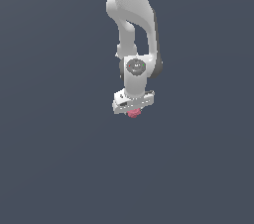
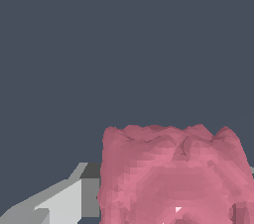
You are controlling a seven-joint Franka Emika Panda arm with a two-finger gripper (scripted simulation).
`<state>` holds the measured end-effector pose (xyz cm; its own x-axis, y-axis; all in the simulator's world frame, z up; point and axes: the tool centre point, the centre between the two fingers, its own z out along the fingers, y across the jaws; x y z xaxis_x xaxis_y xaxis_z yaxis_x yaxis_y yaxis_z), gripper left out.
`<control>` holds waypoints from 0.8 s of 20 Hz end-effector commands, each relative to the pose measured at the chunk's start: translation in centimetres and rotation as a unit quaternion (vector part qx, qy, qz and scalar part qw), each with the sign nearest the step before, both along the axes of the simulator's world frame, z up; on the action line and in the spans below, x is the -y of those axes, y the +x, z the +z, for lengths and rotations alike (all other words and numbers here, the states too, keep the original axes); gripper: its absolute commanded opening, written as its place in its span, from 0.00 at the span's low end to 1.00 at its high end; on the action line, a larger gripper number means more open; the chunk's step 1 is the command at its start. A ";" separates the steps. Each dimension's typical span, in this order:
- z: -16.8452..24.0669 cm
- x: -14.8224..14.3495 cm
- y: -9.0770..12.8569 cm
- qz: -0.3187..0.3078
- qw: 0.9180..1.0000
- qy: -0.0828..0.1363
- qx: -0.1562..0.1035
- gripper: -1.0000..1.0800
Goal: Pick up the object and move it to a goal position.
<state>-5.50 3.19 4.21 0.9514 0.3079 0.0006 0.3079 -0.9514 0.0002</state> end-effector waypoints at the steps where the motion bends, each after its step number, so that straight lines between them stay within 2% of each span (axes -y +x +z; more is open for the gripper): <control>1: -0.1 0.0 0.0 0.000 1.000 0.000 0.000 0.00; 11: 0.1 0.0 0.0 0.000 1.000 0.000 0.000 0.00; 16: 1.5 -0.2 0.3 0.000 1.000 0.000 0.000 0.00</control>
